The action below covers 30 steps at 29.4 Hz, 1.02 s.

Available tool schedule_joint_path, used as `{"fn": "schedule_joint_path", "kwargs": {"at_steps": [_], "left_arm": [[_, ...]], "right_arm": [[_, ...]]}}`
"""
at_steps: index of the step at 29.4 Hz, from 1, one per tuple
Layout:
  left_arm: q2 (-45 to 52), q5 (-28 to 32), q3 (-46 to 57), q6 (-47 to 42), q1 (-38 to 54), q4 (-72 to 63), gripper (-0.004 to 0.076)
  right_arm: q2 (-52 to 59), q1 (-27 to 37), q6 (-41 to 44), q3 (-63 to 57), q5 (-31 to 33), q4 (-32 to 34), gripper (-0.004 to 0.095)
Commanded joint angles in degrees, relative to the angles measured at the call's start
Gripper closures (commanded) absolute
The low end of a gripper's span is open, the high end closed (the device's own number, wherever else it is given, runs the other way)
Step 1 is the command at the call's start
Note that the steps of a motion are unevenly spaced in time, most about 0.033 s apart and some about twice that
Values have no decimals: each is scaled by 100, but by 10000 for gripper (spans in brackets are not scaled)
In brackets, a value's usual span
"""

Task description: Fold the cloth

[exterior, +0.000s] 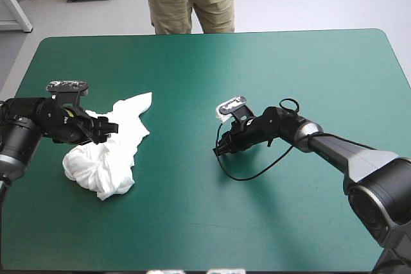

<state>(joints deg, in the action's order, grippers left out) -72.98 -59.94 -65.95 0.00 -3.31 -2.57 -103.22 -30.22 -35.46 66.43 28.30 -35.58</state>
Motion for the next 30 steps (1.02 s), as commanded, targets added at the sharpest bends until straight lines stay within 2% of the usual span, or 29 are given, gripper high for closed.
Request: {"fn": "schedule_joint_path", "kwargs": {"at_steps": [1, 23, 27, 30], "left_arm": [[151, 127, -190, 0, -1, -44, 213], [151, 217, -190, 0, -1, 0, 213], [151, 239, -190, 0, -1, 0, 213], [151, 249, -190, 0, -1, 0, 213]], "right_arm": [[226, -12, -30, 137, 74, -67, 575], [237, -12, 85, 137, 174, -67, 575], [657, 0, 185, 198, 535, 111, 574], [1248, 0, 390, 207, 563, 366, 575]]}}
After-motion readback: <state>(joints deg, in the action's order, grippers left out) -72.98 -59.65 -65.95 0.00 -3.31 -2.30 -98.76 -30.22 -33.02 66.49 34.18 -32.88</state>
